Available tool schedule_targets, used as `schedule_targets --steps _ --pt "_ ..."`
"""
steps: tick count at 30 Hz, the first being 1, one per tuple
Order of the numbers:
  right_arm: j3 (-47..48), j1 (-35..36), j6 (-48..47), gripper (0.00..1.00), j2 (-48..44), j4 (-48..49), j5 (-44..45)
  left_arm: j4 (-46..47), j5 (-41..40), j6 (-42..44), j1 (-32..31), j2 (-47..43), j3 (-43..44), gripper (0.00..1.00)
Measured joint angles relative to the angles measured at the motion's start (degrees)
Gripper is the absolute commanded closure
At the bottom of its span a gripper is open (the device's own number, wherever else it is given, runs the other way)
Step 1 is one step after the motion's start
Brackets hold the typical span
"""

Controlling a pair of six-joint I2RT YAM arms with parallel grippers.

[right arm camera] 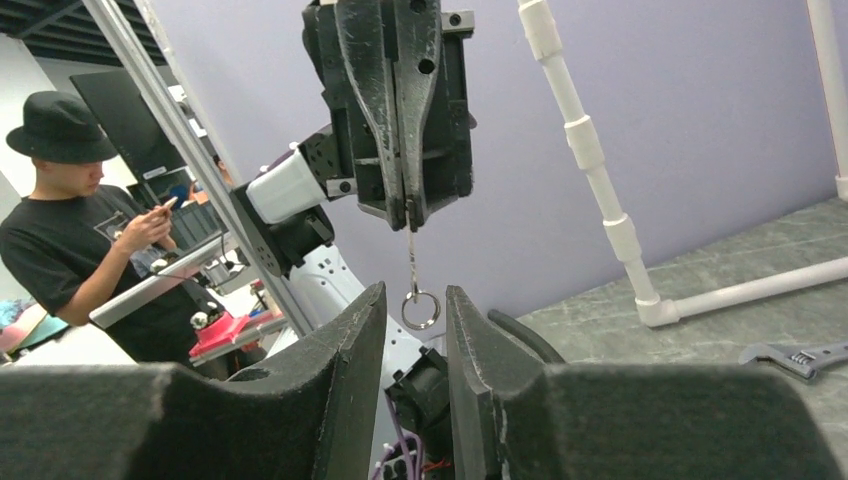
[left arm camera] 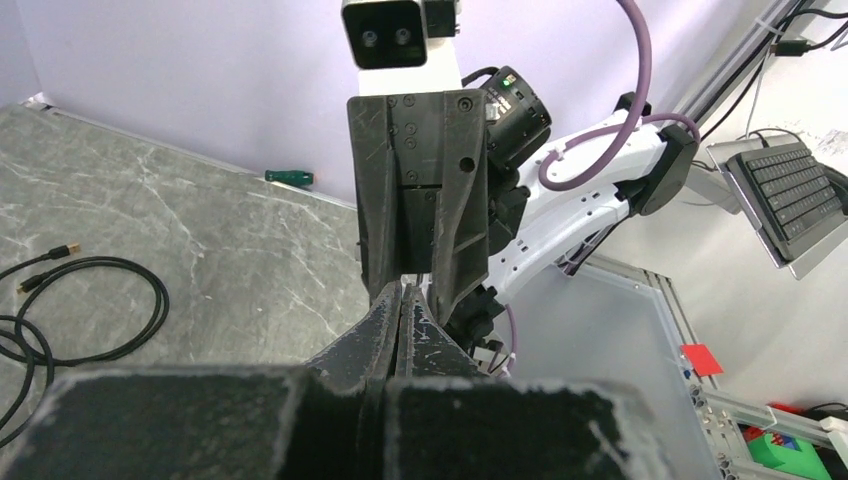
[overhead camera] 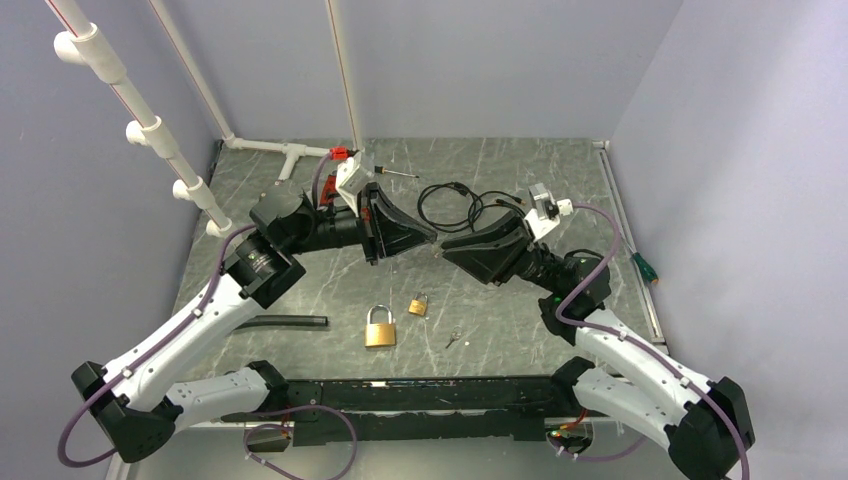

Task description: Unlock with the key

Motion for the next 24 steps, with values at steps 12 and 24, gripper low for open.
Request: schedule_targets --steps 12,24 --pt "0.02 0.44 -1.05 0.77 1.64 -0.20 0.07 2.69 0.00 -0.87 0.00 1.46 -0.17 1.00" --pt "0.00 0.83 -1.92 0.79 1.60 -0.22 0.48 3.67 0.00 -1.18 0.00 2.12 -0.98 1.00"
